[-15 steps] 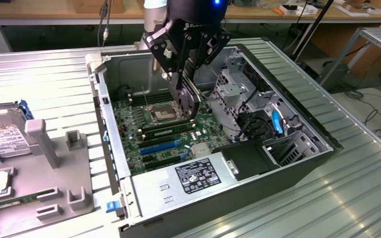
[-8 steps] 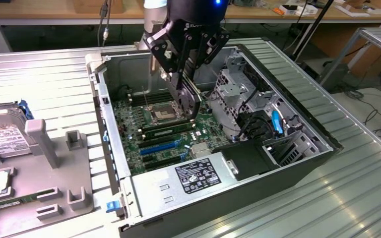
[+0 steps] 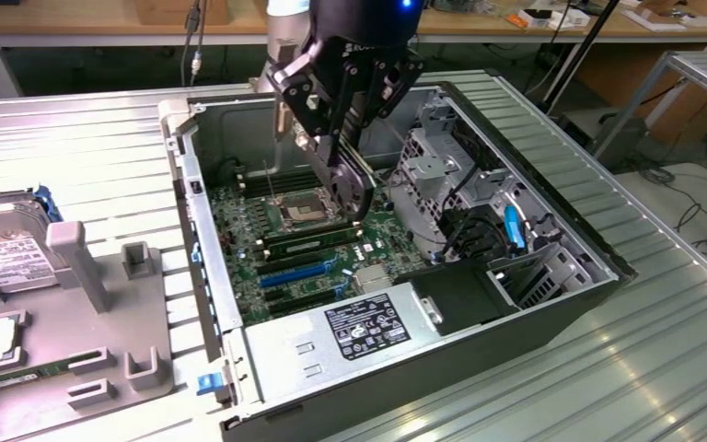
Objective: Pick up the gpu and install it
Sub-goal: 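Insert the gpu into the slot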
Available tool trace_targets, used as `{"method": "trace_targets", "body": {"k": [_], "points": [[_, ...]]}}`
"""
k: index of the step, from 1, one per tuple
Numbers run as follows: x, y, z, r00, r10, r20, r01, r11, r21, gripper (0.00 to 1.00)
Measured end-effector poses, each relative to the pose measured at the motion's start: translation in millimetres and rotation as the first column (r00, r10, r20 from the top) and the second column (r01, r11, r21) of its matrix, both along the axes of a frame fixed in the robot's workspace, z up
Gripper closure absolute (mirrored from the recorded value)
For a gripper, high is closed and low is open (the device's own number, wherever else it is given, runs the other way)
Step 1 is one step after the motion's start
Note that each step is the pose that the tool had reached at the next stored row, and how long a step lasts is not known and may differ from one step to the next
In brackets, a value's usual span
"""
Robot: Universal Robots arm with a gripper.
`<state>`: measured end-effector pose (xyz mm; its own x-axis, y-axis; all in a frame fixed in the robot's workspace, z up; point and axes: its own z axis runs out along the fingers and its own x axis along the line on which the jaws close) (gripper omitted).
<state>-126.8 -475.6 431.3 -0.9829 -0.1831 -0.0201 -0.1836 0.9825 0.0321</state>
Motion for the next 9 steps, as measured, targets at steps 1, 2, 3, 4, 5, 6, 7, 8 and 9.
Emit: {"method": "trace_targets", "body": {"k": [1, 2, 3, 4, 5, 6, 7, 8, 9], "points": [[0.0, 0.0, 0.0, 1.0000, 0.008, 0.0000, -0.008, 1.0000, 0.0000, 0.73], [0.0, 0.0, 0.0, 0.9999, 0.016, 0.0000, -0.016, 0.9999, 0.0000, 0.73], [0.0, 0.0, 0.0, 0.9997, 0.025, 0.0000, -0.025, 0.9997, 0.0000, 0.73], [0.0, 0.0, 0.0, 0.9994, 0.035, 0.0000, -0.035, 0.9994, 0.0000, 0.73], [0.0, 0.0, 0.0, 0.9991, 0.042, 0.0000, -0.042, 0.9991, 0.0000, 0.73], [0.0, 0.0, 0.0, 0.9988, 0.049, 0.0000, -0.049, 0.9988, -0.0001, 0.73], [0.0, 0.0, 0.0, 0.9980, 0.062, 0.0000, -0.062, 0.9980, -0.0001, 0.73], [0.0, 0.0, 0.0, 0.9974, 0.072, 0.0000, -0.072, 0.9974, 0.0000, 0.73], [0.0, 0.0, 0.0, 0.9971, 0.076, 0.0000, -0.076, 0.9971, -0.0001, 0.73]]}}
